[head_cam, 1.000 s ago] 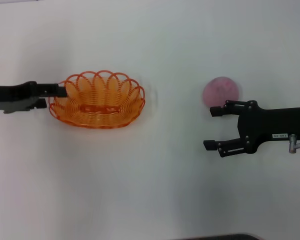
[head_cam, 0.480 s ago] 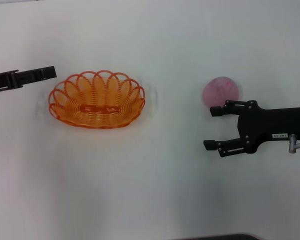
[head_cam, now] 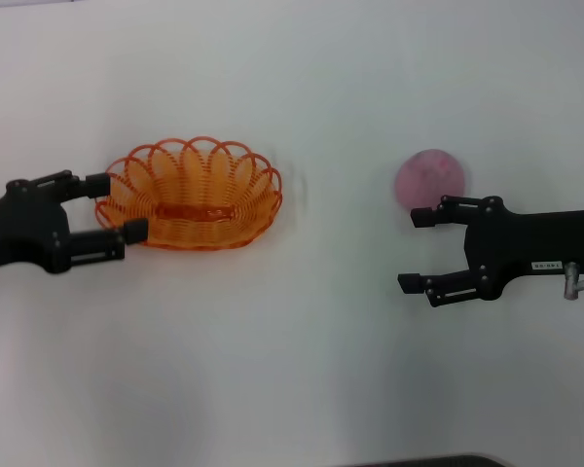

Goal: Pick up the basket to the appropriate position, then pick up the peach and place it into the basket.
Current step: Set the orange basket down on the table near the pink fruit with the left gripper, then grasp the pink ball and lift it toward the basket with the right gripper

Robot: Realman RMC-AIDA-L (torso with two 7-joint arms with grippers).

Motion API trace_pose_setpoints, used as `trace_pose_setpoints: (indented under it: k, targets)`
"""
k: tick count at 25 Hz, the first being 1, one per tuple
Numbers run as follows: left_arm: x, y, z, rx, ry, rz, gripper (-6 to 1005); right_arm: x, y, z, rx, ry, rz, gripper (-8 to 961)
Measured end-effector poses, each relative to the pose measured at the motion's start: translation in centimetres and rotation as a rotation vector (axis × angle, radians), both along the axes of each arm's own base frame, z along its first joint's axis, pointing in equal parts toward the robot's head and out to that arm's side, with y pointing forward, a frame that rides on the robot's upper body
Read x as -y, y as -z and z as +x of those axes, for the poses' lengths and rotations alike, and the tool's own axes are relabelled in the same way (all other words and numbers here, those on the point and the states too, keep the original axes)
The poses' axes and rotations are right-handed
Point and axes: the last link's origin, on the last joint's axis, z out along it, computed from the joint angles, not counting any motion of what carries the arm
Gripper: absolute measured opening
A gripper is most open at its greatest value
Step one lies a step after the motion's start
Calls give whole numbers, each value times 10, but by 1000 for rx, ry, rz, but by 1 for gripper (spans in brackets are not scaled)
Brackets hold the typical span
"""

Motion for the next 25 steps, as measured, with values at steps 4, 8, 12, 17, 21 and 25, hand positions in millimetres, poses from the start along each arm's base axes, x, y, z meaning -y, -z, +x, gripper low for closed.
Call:
trace_pose_setpoints:
  k: [4, 8, 12, 17, 21, 25]
  targets:
    - [13, 7, -9, -33, 119, 38, 855, 0, 0, 0, -1, -1, -1, 947]
    - [27, 11, -19, -73, 211, 81, 855, -1, 0, -1, -1, -4, -1, 947]
    - [33, 13, -26, -73, 200, 103, 856, -1, 0, -1, 0, -5, 0, 948]
    - [36, 22, -39, -121, 164, 95, 854, -1, 0, -1, 0, -5, 0, 948]
    - [39, 27, -44, -130, 148, 101, 853, -1, 1, -1, 1, -4, 1, 948]
    - [43, 31, -53, -146, 123, 113, 852, -1, 1, 0, 1, -2, 1, 948]
